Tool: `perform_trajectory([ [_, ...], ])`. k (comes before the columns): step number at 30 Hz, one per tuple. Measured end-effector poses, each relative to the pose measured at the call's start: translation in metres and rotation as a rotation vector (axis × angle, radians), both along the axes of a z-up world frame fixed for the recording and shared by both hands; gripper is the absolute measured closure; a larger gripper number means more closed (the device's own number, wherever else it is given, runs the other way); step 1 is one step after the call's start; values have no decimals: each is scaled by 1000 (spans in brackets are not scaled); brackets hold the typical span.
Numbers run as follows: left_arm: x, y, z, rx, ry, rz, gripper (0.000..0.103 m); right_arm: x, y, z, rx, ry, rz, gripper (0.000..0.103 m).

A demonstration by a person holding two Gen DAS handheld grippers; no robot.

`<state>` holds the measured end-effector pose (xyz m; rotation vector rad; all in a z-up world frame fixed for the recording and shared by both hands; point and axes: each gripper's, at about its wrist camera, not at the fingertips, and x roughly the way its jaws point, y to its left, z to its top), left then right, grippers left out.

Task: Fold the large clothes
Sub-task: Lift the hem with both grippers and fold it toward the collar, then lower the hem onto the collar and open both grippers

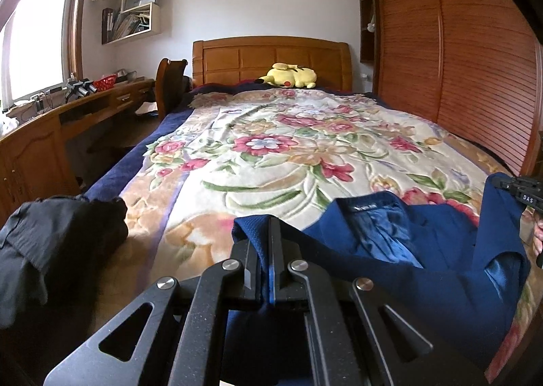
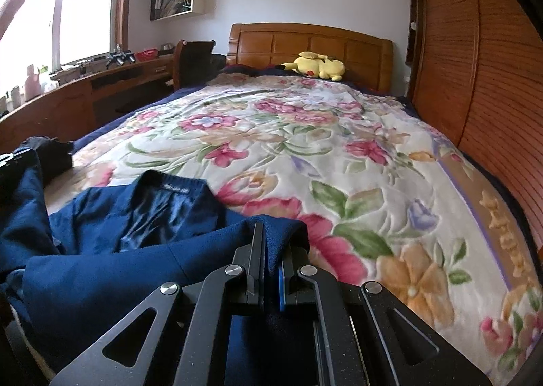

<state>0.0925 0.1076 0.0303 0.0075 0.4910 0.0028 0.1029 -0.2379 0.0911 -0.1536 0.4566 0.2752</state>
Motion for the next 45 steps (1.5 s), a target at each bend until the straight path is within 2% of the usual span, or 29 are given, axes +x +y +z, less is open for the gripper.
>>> perform_trajectory([
  [10,45,-3,20,10,-31,19,101,64,7,8,-26,-35,-77,98],
  [17,60,-13,6,25,23,8,100,95,24,-14,-97,37,-116,98],
  [20,57,-18,-3,31,63,-17,94,100,32,-25,-124,84,-93,98],
  [22,50,-24,-6,52,69,-23,72,101,34,-26,-118,99,-85,98],
  [23,46,-27,-7,57,68,-29,65,101,34,-25,-116,101,-86,94],
  [25,36,-33,-9,64,63,-45,37,99,37,-21,-128,100,-97,83],
  [27,24,-38,-10,61,49,-56,25,96,36,-18,-162,86,-153,38],
  [28,18,-42,-10,60,47,-67,24,90,35,-16,-156,66,-159,33],
  [31,2,-55,-10,67,39,-82,22,78,36,-6,-136,39,-149,30],
  [34,-13,-62,-8,38,18,-79,22,60,42,-4,-114,28,-110,30],
  [38,-26,-69,-13,-7,26,-98,22,29,54,-3,-72,26,3,30],
  [45,-40,-66,-25,0,40,-100,22,0,85,-12,-68,71,175,30],
])
